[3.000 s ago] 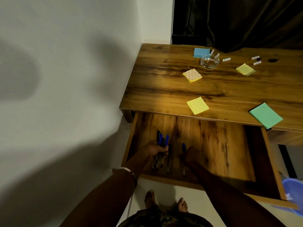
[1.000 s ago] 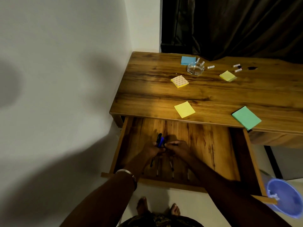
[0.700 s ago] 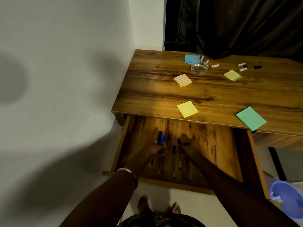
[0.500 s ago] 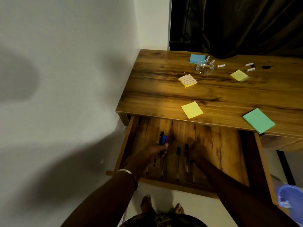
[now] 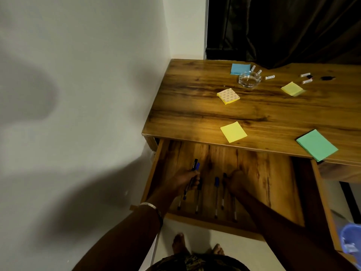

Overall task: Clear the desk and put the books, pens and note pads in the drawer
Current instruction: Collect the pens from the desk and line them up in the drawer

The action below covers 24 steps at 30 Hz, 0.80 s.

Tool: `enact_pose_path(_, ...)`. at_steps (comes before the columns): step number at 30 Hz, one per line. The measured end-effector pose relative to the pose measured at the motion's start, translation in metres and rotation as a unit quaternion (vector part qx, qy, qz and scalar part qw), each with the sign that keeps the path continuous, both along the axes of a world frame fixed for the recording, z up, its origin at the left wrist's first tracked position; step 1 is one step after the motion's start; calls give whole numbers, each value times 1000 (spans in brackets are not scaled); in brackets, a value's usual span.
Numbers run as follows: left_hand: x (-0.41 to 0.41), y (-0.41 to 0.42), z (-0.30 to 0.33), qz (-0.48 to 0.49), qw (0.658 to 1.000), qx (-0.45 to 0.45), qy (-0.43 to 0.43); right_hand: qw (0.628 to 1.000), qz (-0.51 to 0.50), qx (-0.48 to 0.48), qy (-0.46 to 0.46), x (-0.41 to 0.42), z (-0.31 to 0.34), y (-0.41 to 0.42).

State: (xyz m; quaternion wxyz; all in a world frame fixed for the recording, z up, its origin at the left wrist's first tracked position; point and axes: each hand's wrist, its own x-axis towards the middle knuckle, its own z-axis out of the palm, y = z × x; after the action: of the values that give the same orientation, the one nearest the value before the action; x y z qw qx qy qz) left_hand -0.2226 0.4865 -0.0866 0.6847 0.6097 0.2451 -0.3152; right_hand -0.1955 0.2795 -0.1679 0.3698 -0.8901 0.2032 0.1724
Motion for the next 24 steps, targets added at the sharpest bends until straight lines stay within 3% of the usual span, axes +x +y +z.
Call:
enact_pose_path(5, 1, -6, -2, 1, 1000, -3, 9, 994, -28, 62, -86, -5, 30, 8)
enact_pose_path(10, 5, -18, -4, -12, 999, 42, -15, 975, 106, 192, -15, -6, 62, 40)
enact_pose_path(15, 7, -17, -13, 7, 996, 78, -35, 961, 28, 274, -7, -4, 57, 49)
enact_pose_path(19, 4, -12, -17, 57, 992, 101, -51, 978, -27, 207, -3, 2, 47, 47)
enact_pose_path(24, -5, 4, -21, 78, 989, 111, -55, 994, 43, 104, -2, 4, 24, 46)
